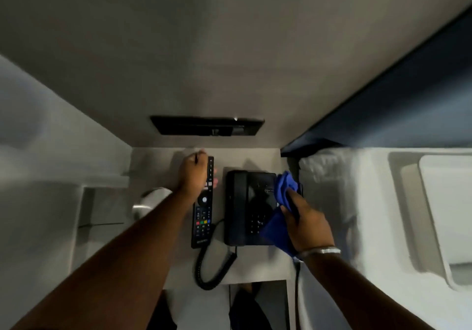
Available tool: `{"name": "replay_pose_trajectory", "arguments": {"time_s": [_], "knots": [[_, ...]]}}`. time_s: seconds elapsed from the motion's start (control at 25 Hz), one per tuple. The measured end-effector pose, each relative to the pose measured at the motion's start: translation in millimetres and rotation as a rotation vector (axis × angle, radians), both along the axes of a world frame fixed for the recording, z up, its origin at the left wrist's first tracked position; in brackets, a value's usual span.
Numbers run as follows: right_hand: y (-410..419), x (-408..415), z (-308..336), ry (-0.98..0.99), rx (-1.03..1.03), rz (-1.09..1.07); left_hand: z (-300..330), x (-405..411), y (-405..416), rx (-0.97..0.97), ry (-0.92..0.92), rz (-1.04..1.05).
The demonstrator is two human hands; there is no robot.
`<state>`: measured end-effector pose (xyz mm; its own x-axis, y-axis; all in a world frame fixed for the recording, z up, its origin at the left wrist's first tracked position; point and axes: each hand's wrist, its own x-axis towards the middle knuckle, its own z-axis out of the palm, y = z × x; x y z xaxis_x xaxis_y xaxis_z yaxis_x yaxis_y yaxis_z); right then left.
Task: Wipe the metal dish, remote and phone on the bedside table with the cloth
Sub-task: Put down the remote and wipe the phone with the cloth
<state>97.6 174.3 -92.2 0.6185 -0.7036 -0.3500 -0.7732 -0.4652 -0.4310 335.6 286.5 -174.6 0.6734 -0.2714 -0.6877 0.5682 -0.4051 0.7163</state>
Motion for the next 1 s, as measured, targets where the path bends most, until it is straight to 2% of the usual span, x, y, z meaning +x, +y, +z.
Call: {"name": "replay_pose_trajectory", "arguments": {"time_s": [0.16,0.28,0.4,0.48,0.56,0.64,0.76,0.84,0.92,1.0], "knots": [[-11,29,-75,0.001,-0.056,0.101,-77,15,-25,0.139,-0.233,-0.099],[-3,31,-109,0.091,-0.249,0.245,-92,16,-20,0.401,-0.553,-0.21],[2,28,-130,0.067,-0.404,0.339,-81,5,-20,0.651,-0.779,-0.193],[8,25,-134,0.082,-0.402,0.37,-68,-17,-30,0.514,-0.9,-0.214],[9,29,-136,0.084,-0.368,0.408,-57,-47,-44,0.318,-0.902,-0.355],[-1,48,-138,0.08,-0.345,0.408,-55,-68,-47,0.24,-0.814,-0.448],[-14,64,-143,0.037,-0.353,0.313,-61,-69,-50,0.35,-0.822,-0.454],[22,29,-148,0.041,-0.353,0.311,-61,-67,-51,0.431,-0.853,-0.469],[73,-25,-148,0.098,-0.328,0.357,-59,-69,-52,0.442,-0.862,-0.491],[86,-48,-152,0.114,-0.289,0.374,-61,-70,-52,0.429,-0.843,-0.497]]}}
